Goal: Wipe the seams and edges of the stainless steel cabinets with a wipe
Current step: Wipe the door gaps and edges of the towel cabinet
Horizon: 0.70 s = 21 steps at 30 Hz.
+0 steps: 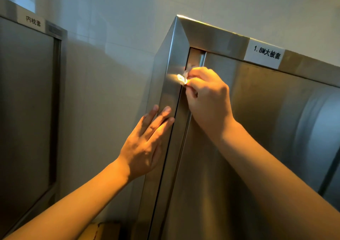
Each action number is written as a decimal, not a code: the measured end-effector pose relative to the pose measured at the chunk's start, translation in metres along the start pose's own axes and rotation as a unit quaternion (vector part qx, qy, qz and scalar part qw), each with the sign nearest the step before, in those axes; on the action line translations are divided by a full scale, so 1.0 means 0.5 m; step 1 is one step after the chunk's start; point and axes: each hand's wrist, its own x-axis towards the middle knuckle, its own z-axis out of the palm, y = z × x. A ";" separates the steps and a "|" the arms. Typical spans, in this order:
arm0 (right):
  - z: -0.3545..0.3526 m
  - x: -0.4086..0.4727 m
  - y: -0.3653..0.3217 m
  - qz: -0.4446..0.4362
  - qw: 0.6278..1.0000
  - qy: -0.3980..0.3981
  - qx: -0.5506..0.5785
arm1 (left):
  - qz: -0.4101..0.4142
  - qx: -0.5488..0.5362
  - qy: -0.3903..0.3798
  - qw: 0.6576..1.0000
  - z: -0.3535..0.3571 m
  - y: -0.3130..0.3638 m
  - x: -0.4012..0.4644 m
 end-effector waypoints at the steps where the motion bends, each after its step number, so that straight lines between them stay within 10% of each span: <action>1: 0.001 -0.027 -0.007 -0.001 1.000 -0.006 0.005 | 0.001 -0.005 0.006 1.000 0.002 0.000 0.000; 18: -0.014 -0.309 -0.105 -0.017 0.965 -0.245 0.094 | 0.027 0.031 -0.009 0.999 0.003 -0.005 -0.006; 21: -0.056 -0.243 -0.087 -0.017 0.977 -0.183 0.106 | 0.040 0.049 -0.013 0.998 0.001 -0.008 -0.006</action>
